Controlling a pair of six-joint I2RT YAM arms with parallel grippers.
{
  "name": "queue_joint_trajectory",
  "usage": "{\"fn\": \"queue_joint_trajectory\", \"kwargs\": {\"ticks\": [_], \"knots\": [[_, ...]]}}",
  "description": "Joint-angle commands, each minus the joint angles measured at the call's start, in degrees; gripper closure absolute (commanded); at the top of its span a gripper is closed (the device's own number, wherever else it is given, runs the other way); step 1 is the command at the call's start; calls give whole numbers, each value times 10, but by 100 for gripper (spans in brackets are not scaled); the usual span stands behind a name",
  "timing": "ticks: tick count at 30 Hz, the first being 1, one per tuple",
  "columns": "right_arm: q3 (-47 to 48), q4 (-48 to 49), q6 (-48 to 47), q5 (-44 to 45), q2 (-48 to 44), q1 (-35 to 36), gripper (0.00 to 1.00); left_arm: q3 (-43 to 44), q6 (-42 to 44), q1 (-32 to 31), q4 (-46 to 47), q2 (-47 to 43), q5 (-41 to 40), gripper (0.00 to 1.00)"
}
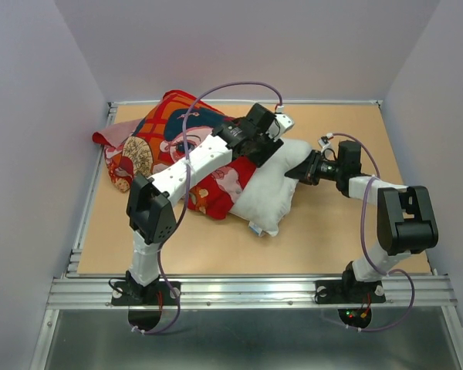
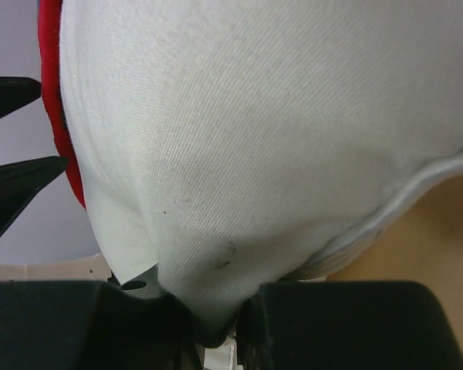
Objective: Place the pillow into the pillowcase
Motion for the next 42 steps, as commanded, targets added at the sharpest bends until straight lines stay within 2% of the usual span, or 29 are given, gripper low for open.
{"fn": "queue_joint_trajectory", "kwargs": {"ticks": [1, 6, 9, 12, 15, 16, 19, 23, 28, 32, 34, 38, 42], "knots": [[-9, 14, -12, -3, -18, 8, 99, 14, -2, 2, -23, 27, -60, 37], [-5, 14, -14, -5, -18, 8, 100, 5, -6, 10, -28, 30, -96, 40], [-5, 12, -16, -4, -20, 8, 99, 9, -3, 15, -32, 13, -103, 48], [-6, 12, -16, -5, -20, 8, 99, 23, 1, 27, -40, 2, -62, 57], [-4, 12, -16, -4, -16, 8, 99, 38, -3, 40, -55, -4, -18, 74], [-3, 12, -16, -4, -15, 8, 99, 41, -2, 41, -58, -3, 10, 85], [0, 12, -17, -4, -15, 8, 99, 50, -5, 47, -64, -4, 63, 95], [-1, 12, -19, -6, -21, 9, 99, 58, 1, 51, -47, -16, 140, 100], [-2, 11, -18, -8, -23, 9, 100, 95, 2, 51, -44, -13, 251, 98], [-3, 12, -18, -8, -24, 8, 100, 111, 1, 51, -48, -9, 283, 96], [-1, 12, -19, -9, -22, 9, 99, 109, 1, 52, -49, -8, 278, 100], [4, 12, -15, -10, -20, 8, 99, 107, 0, 53, -50, -5, 302, 100], [5, 67, 42, -22, -17, 9, 99, 131, -6, 34, -18, 13, 351, 100]]}}
